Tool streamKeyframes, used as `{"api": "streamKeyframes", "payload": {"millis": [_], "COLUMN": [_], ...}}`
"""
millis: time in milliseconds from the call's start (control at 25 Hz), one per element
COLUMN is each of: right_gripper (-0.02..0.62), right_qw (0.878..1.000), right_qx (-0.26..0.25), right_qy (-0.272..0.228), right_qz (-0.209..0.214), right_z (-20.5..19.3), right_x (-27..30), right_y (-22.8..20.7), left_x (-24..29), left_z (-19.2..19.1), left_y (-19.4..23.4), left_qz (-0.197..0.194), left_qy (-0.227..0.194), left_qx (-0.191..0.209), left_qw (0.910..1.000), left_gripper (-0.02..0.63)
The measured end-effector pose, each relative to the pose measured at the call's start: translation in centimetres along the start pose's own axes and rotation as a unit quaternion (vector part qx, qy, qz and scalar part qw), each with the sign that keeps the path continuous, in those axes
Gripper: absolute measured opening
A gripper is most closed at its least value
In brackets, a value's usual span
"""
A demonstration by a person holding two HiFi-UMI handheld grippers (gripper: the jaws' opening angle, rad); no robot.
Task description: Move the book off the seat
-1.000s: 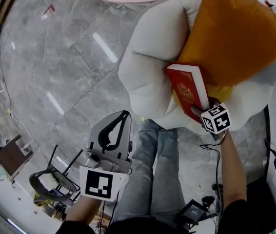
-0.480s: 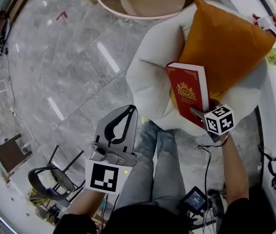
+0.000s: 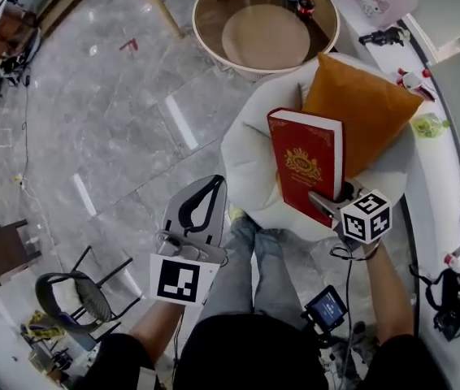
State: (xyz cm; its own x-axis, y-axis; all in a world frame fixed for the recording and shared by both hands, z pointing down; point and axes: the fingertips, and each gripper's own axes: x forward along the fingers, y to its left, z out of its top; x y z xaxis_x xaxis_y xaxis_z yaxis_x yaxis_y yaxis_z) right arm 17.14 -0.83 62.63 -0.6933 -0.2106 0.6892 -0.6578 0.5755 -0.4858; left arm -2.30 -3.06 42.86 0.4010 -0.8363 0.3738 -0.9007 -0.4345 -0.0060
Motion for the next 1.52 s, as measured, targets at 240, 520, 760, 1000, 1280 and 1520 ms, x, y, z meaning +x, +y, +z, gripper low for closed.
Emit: {"api": "streamKeyframes", "payload": {"millis": [240, 520, 760, 1000, 1280, 1520], "right_gripper": [0.249, 0.249, 0.249, 0.249, 0.249, 0.249], "right_qw": [0.997, 0.976, 0.954, 0.939, 0.93, 0.926], "right_qx": [0.019, 0.036, 0.058, 0.057, 0.056, 0.055], "right_qy": [-0.064, -0.174, -0.233, -0.257, -0.271, -0.284], "right_qz": [0.048, 0.124, 0.178, 0.22, 0.243, 0.243], "right_z": [5.7, 11.1, 14.6, 17.0, 17.8, 19.1], "right_x": [-5.8, -13.0, -17.2, -18.1, -17.6, -16.5], "right_y": [5.6, 12.1, 17.7, 21.1, 22.1, 22.6], "left_x": [-3.3, -8.2, -13.0, -18.0, -19.9, -18.7], "left_z": [3.5, 8.1, 10.5, 12.1, 11.7, 12.1], "left_y": [0.5, -0.7, -1.1, 1.3, 1.7, 2.1], "left_qz": [0.028, 0.053, 0.082, 0.145, 0.182, 0.17], "left_qy": [-0.019, -0.041, -0.065, -0.073, -0.05, -0.052], "left_qx": [0.008, 0.037, 0.051, 0.041, 0.066, 0.07], "left_qw": [0.9994, 0.9971, 0.9931, 0.9859, 0.9797, 0.9816], "left_gripper": [0.012, 0.012, 0.012, 0.012, 0.012, 0.012]}}
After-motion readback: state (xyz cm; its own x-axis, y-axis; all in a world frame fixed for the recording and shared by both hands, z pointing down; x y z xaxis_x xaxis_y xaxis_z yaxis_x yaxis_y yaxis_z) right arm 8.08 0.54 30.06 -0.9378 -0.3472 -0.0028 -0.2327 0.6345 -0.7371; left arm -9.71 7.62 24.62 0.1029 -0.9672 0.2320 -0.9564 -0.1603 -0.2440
